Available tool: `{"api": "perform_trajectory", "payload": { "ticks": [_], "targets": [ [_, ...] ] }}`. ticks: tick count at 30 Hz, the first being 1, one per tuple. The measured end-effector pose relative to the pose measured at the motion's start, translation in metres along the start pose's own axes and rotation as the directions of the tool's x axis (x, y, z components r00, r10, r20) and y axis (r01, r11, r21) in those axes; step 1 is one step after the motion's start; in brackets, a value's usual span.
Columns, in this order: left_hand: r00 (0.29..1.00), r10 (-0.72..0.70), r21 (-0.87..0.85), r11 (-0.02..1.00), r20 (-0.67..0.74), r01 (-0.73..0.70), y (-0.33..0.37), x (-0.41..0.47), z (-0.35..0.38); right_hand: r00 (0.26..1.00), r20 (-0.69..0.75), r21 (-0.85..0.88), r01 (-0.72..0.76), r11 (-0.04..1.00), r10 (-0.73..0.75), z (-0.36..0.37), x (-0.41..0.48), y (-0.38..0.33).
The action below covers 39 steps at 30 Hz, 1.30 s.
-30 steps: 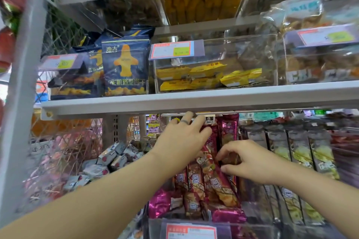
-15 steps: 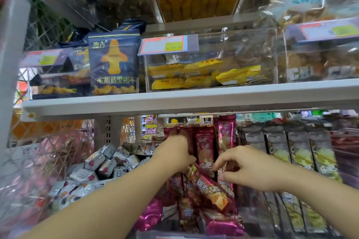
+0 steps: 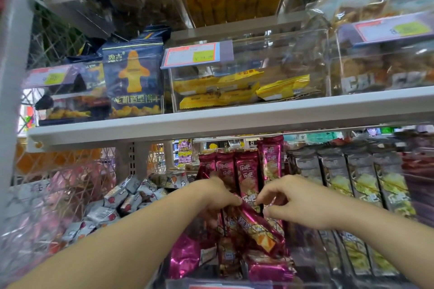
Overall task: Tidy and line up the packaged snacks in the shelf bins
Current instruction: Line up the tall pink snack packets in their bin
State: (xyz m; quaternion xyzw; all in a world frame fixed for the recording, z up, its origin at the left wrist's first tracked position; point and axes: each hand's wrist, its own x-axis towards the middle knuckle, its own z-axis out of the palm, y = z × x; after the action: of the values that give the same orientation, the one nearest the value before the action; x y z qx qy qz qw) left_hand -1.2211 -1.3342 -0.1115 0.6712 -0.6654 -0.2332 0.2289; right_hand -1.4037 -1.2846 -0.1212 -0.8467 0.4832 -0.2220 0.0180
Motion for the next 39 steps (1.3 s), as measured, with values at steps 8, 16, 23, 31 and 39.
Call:
{"api": "perform_trajectory", "payload": {
  "ticks": [8, 16, 23, 31, 39],
  "targets": [
    [0.963, 0.110, -0.101, 0.985, -0.245, -0.139, 0.003, 0.018, 0.016, 0.985, -0.168, 0.146, -0.021, 0.989, 0.046, 0.004, -0.004, 0.006],
    [0.737, 0.591, 0.447, 0.784, -0.326, -0.431, 0.010, -0.009, 0.014, 0.976, -0.208, 0.221, -0.018, 0.975, 0.065, 0.006, -0.005, 0.007],
    [0.775, 0.565, 0.440, 0.795, -0.285, -0.418, 0.020, 0.005, 0.023, 0.979, -0.194, 0.203, -0.021, 0.979, 0.061, 0.005, -0.005, 0.007],
    [0.827, 0.563, 0.375, 0.765, 0.006, -0.524, 0.004, -0.026, -0.026, 0.992, -0.095, 0.089, -0.068, 0.994, 0.077, -0.005, 0.000, -0.003],
    [0.794, 0.548, 0.446, 0.660, 0.265, -0.605, -0.039, -0.098, -0.054, 0.998, 0.007, -0.056, 0.069, 0.996, -0.069, -0.016, 0.003, -0.030]
  ]
}}
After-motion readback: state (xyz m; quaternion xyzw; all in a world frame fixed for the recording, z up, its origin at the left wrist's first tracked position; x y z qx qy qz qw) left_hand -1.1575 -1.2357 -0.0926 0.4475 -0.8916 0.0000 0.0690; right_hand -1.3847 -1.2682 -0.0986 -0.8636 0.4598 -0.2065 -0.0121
